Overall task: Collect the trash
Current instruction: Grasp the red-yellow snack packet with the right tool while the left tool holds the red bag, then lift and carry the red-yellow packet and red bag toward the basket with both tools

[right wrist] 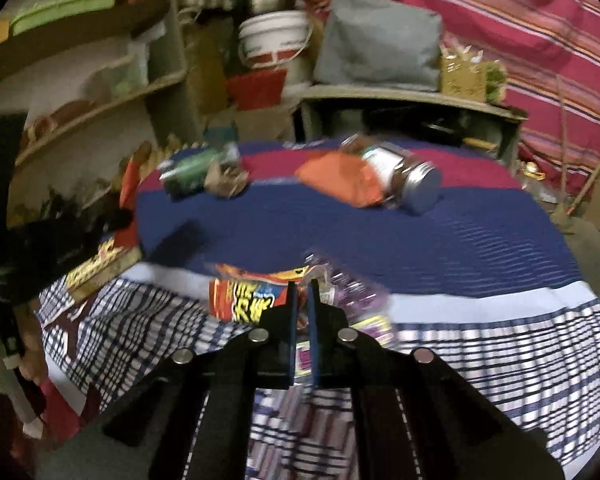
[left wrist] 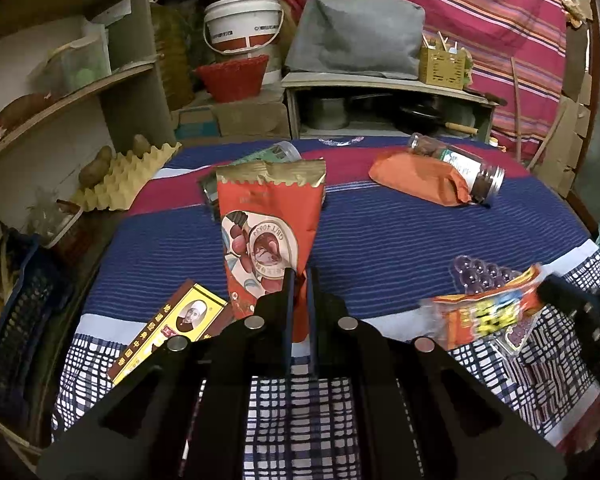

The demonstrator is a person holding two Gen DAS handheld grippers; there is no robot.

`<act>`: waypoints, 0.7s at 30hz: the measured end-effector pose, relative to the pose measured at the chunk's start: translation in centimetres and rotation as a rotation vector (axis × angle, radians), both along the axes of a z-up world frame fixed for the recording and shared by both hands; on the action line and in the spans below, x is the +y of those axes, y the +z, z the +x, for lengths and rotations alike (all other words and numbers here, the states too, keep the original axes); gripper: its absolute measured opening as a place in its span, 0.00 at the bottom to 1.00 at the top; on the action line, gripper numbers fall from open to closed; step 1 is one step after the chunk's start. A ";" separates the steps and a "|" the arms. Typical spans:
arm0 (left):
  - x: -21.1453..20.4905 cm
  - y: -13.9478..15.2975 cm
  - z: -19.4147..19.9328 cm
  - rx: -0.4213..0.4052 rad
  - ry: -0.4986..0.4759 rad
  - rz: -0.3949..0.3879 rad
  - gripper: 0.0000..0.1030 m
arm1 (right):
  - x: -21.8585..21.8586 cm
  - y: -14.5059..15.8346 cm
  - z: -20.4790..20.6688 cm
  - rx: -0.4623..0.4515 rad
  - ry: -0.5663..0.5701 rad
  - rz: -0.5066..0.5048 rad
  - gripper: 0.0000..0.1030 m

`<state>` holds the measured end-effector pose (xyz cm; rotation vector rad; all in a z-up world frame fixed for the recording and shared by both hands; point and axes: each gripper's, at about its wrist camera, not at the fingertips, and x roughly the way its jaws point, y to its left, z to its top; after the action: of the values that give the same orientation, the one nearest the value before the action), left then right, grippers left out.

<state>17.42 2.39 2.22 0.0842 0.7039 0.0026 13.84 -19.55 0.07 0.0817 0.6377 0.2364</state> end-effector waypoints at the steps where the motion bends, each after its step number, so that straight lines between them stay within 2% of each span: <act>1: -0.2 0.0 0.0 -0.002 -0.004 0.004 0.05 | -0.7 0.2 0.0 -0.007 -0.019 0.004 0.04; 7: -1.2 0.1 -0.3 -0.008 -0.024 0.024 0.05 | -4.6 0.8 0.2 -0.012 -0.120 0.012 0.04; 10: -1.5 0.1 -0.3 -0.009 -0.031 0.029 0.05 | -7.4 0.2 0.8 0.021 -0.199 0.029 0.04; 14: -1.9 0.0 -0.3 -0.009 -0.038 0.036 0.04 | -9.6 -0.4 1.4 0.047 -0.270 -0.015 0.04; 19: -1.9 -0.1 -0.3 -0.004 -0.044 0.042 0.05 | -10.4 -1.6 2.0 0.117 -0.294 -0.049 0.06; 20: -2.0 -0.2 -0.2 -0.003 -0.046 0.043 0.05 | -10.0 -1.9 2.1 0.129 -0.285 -0.050 0.15; 21: -2.1 -0.2 -0.2 -0.002 -0.046 0.044 0.05 | -9.8 -2.0 2.1 0.130 -0.279 -0.055 0.28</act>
<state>17.23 0.33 2.03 0.1423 0.6998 -0.0258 15.98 -29.31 -1.93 0.1328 0.7531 -0.0567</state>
